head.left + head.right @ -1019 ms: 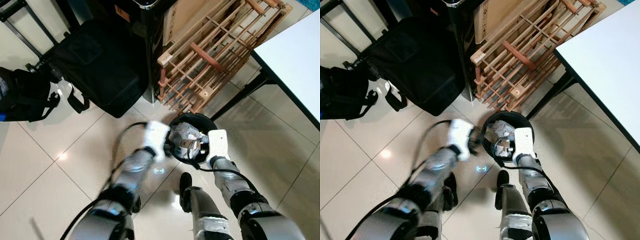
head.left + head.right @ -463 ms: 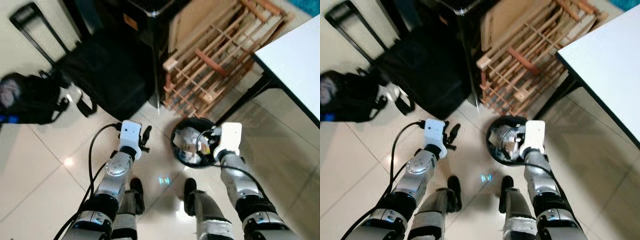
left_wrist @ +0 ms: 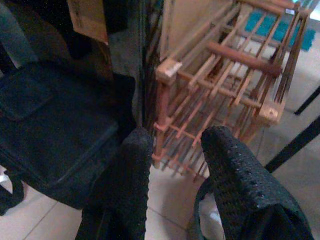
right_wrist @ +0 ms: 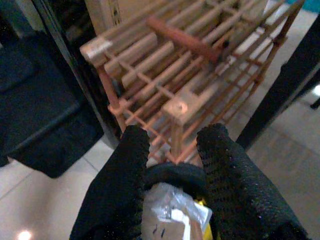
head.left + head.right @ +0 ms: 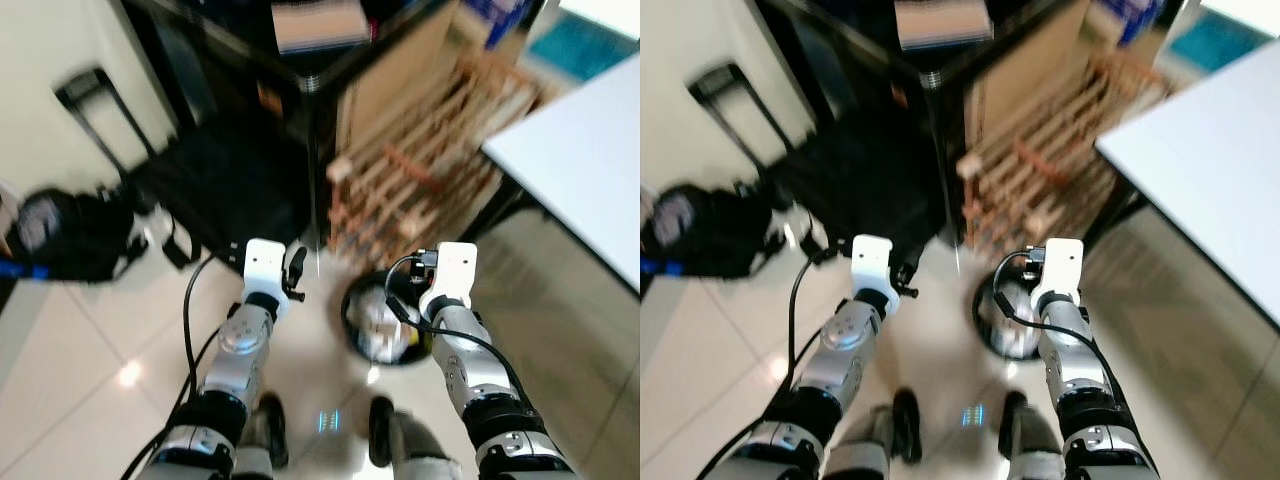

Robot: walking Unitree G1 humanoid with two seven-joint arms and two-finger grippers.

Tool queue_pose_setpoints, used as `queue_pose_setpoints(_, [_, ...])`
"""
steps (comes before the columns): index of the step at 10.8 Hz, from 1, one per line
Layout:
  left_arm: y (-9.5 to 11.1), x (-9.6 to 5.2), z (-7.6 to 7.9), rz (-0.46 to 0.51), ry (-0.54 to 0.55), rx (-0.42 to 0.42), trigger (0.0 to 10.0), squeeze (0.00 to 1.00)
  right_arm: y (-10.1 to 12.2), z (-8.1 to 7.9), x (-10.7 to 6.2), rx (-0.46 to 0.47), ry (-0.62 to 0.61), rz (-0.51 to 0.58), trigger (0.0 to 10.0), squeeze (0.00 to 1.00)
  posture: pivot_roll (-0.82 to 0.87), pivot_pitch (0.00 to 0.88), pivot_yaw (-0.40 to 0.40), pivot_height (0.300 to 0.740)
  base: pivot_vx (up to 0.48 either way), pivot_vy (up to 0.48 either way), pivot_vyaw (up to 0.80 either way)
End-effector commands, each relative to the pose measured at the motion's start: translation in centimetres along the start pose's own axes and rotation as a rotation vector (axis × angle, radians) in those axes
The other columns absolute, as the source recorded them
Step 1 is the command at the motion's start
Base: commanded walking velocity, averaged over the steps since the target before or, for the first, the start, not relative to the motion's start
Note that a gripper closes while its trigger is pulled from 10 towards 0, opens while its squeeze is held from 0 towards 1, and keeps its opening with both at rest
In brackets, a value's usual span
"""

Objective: Picking trash to rubbish bin

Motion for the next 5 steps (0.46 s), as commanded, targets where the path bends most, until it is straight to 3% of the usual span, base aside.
queue_pose_setpoints(1, [-0.6, -0.4, 0.1, -0.023, 0.012, -0.009, 10.0, 0.0, -0.3, 0.0, -0.2, 0.011, -0.008, -0.014, 10.0, 0.0, -0.01, 0.154, 0.026, 0.74, 0.0, 0.0, 0.0])
queue_pose_setpoints(5, [0.4, 0.1, -0.8, 0.014, 0.041, 0.007, 10.0, 0.0, 3.1, -0.1, 0.6, 0.044, -0.001, 0.105, 10.0, 0.0, -0.01, 0.09, 0.03, 0.74, 0.0, 0.0, 0.0])
Point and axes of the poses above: a point about 5 cm out from each wrist's last joint towards the gripper, its own x axis pointing out of the wrist towards the gripper, its own y axis along the axis of the wrist's last joint, z = x × y, the point moved 2 cm from there along x, pointing out of the wrist towards the gripper, and after that the axes turned 11 degrees about x, right-handed, at the moved point
